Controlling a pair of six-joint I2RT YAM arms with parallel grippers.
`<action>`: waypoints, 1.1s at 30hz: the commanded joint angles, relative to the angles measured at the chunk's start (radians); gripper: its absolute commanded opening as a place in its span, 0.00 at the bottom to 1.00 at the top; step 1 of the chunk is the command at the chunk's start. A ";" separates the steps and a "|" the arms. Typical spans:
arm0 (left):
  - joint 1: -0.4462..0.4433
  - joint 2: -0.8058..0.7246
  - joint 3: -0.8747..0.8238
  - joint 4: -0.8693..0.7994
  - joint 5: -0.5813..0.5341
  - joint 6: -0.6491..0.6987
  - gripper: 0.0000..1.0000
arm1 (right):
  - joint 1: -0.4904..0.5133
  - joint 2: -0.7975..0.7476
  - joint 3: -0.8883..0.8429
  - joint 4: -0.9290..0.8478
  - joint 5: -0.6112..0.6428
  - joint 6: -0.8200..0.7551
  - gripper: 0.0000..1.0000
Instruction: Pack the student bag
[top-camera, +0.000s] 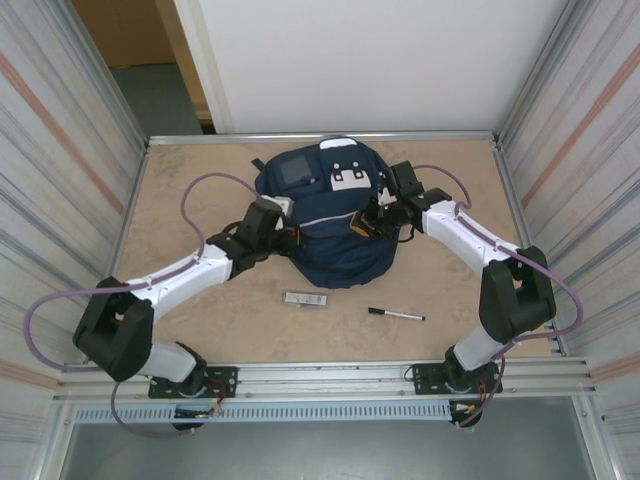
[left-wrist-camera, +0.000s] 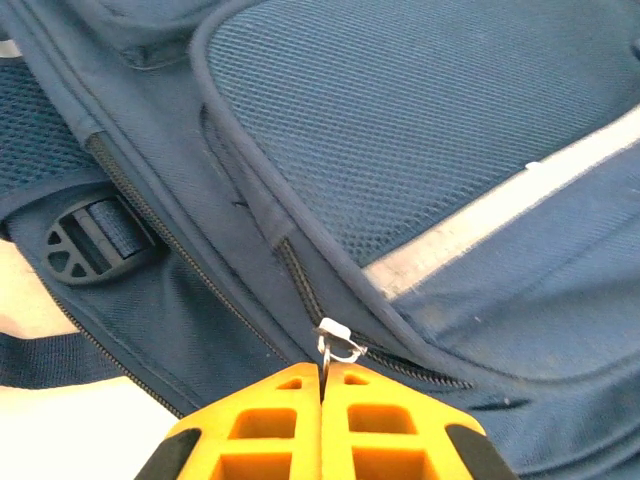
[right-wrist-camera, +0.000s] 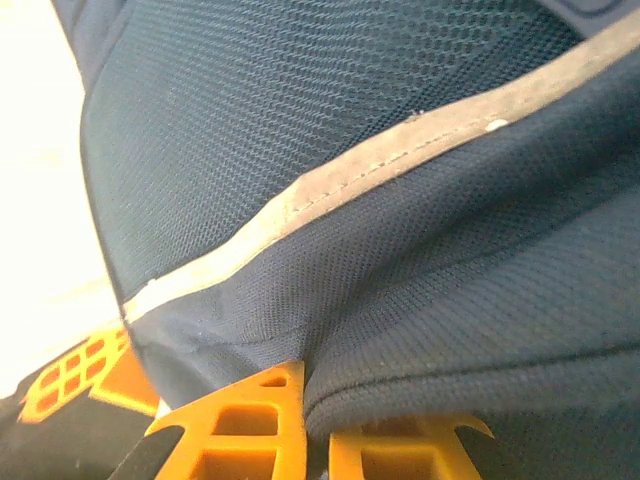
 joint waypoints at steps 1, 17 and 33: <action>0.113 0.044 0.041 -0.108 -0.185 0.007 0.00 | -0.019 -0.025 0.035 -0.039 -0.086 -0.089 0.00; 0.111 0.012 0.054 -0.106 -0.130 0.104 0.55 | -0.018 0.047 0.079 -0.030 -0.082 -0.092 0.02; -0.223 0.125 0.061 0.287 -0.312 0.897 0.80 | -0.003 0.066 0.095 -0.021 -0.110 0.022 0.15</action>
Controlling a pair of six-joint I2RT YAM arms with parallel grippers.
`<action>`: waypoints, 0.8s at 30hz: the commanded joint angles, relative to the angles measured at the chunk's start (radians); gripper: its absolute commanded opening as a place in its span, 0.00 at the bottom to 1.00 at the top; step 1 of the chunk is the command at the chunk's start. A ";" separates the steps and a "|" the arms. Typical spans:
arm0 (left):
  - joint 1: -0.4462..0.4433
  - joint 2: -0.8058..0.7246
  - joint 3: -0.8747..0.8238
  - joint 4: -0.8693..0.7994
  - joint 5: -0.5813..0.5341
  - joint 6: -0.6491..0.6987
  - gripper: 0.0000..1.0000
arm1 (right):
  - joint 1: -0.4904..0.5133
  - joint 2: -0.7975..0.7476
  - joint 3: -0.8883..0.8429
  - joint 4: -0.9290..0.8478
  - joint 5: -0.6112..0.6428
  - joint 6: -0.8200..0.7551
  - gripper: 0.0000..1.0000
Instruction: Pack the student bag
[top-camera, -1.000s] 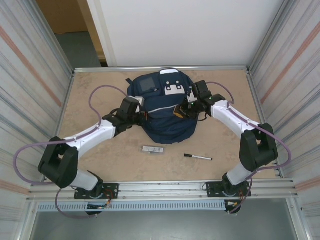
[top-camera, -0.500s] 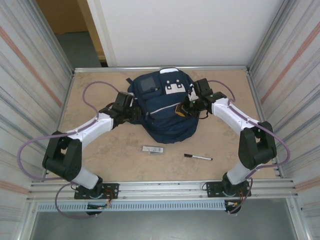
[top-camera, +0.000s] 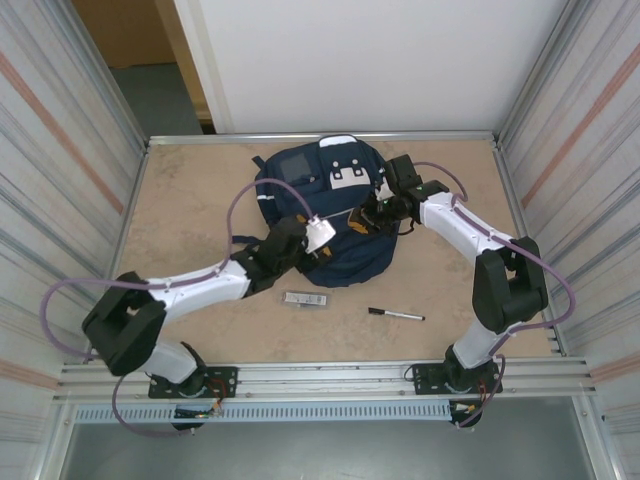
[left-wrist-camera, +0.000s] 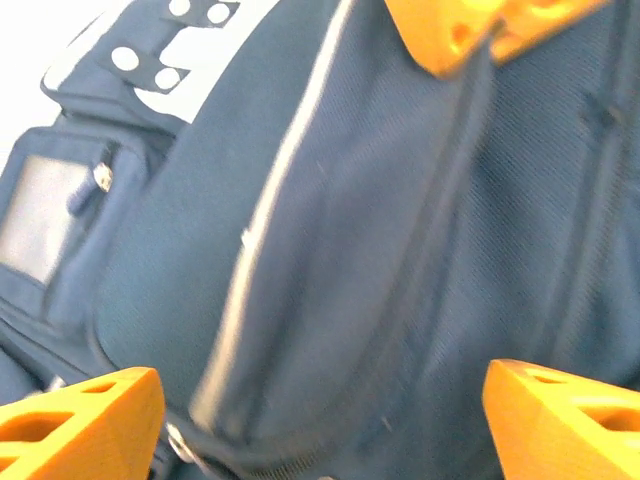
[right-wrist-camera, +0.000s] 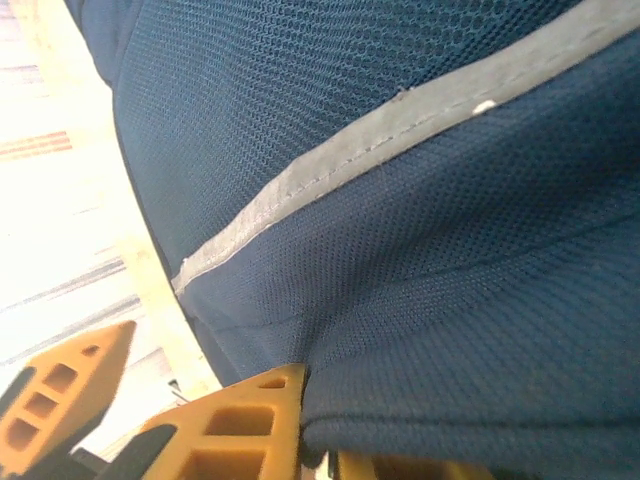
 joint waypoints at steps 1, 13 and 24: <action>0.005 0.075 0.106 0.012 -0.089 0.136 0.80 | 0.012 -0.002 0.021 0.023 -0.049 0.018 0.18; 0.032 0.190 0.263 -0.050 -0.101 0.138 0.21 | -0.051 -0.101 -0.068 0.059 0.036 -0.022 0.41; 0.101 0.082 0.313 -0.080 -0.083 -0.026 0.00 | -0.080 -0.607 -0.490 0.415 0.137 -0.308 0.90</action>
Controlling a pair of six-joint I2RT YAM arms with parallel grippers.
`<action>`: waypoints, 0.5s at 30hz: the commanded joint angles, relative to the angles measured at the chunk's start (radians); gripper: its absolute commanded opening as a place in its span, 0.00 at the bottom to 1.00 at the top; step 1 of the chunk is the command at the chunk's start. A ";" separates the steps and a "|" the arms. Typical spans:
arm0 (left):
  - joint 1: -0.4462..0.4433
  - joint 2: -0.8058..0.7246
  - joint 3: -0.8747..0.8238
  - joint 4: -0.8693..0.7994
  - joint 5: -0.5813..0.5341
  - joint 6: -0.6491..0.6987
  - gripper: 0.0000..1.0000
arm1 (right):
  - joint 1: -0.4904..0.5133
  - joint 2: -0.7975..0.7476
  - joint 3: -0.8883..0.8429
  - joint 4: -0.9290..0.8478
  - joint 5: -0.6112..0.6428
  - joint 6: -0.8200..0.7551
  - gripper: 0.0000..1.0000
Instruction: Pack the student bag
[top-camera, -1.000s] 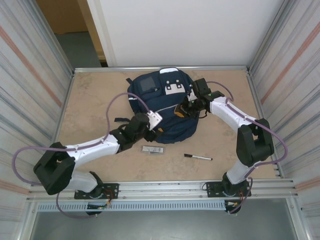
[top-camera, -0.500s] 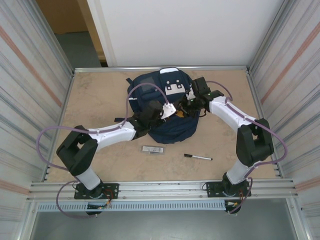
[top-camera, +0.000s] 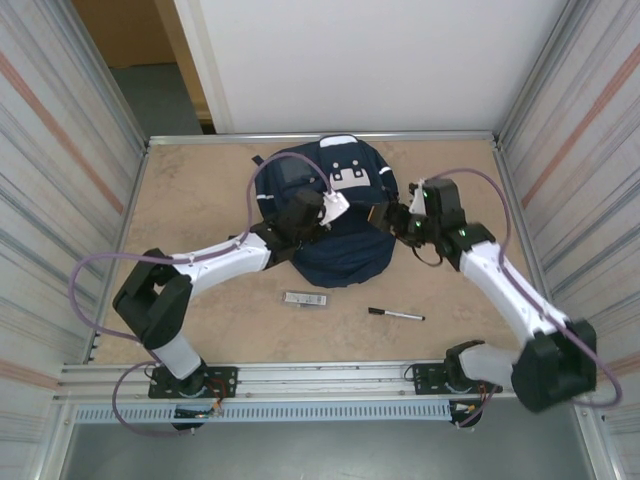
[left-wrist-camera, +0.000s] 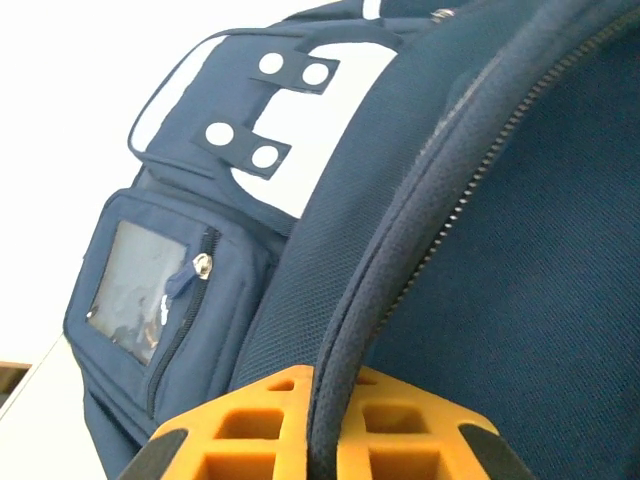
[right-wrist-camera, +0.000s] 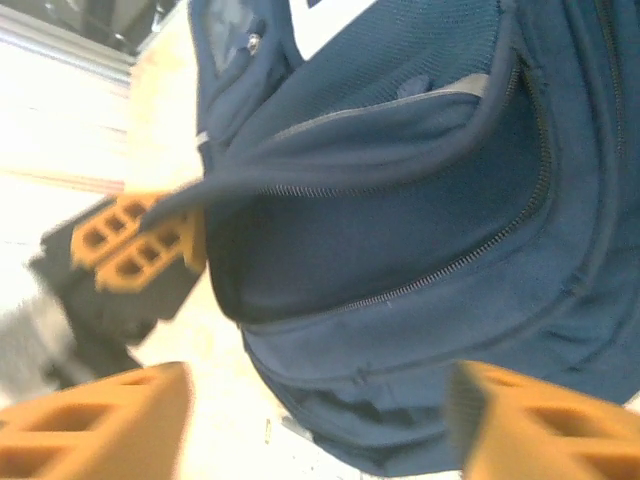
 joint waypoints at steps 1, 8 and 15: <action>0.069 -0.090 0.072 -0.018 0.025 -0.106 0.00 | -0.019 -0.111 -0.113 0.194 -0.041 -0.128 0.99; 0.144 -0.132 0.059 0.101 0.109 -0.147 0.00 | 0.014 -0.120 -0.123 0.121 -0.171 -0.220 1.00; 0.165 -0.115 0.060 0.148 0.161 -0.196 0.00 | 0.364 -0.052 -0.124 0.029 0.062 -0.588 1.00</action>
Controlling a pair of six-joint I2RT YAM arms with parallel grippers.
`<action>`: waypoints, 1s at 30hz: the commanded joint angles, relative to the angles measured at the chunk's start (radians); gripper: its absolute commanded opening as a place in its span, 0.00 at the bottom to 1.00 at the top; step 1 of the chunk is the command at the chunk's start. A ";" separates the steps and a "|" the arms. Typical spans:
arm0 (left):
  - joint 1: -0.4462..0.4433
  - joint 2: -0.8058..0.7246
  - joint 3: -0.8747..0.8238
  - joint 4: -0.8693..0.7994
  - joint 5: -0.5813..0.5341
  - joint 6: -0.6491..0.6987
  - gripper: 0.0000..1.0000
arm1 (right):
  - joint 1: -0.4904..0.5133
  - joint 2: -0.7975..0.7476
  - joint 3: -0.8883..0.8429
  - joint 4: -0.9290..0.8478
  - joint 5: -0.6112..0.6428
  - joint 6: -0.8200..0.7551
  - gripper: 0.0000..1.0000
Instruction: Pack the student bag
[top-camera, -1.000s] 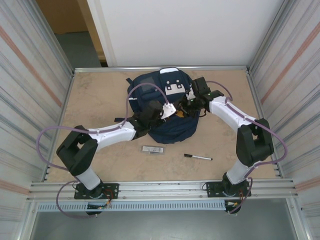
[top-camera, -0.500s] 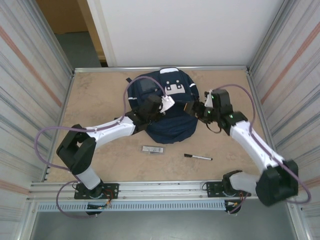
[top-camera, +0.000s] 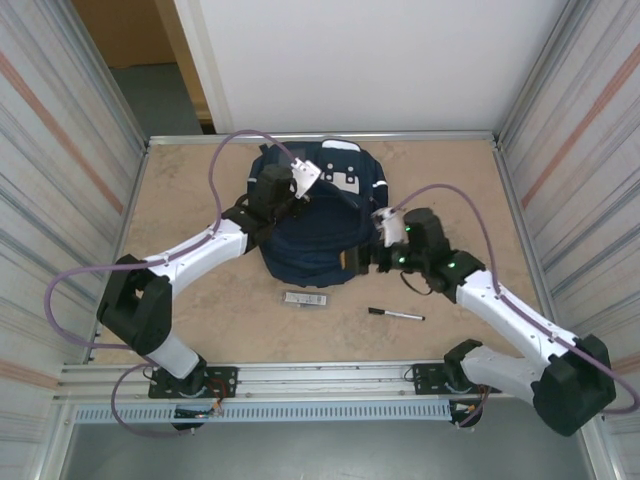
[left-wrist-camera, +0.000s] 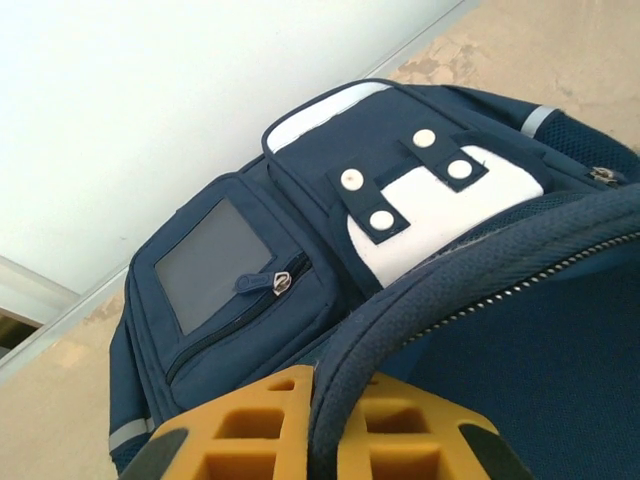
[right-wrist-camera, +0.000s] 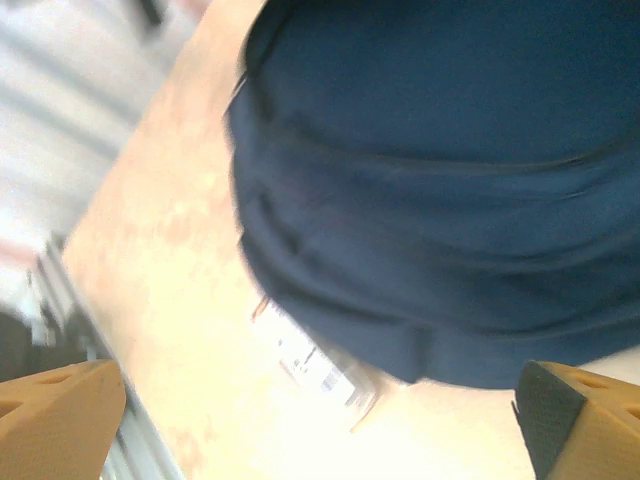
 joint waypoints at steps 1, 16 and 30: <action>0.014 -0.049 0.015 0.150 0.044 -0.062 0.00 | 0.126 0.039 0.012 -0.057 0.103 -0.259 1.00; 0.073 -0.155 -0.152 0.113 0.209 -0.140 0.00 | 0.365 0.613 0.214 -0.114 0.234 -0.754 0.88; 0.082 -0.130 -0.133 0.102 0.252 -0.137 0.00 | 0.348 0.664 0.204 -0.044 0.167 -0.799 0.75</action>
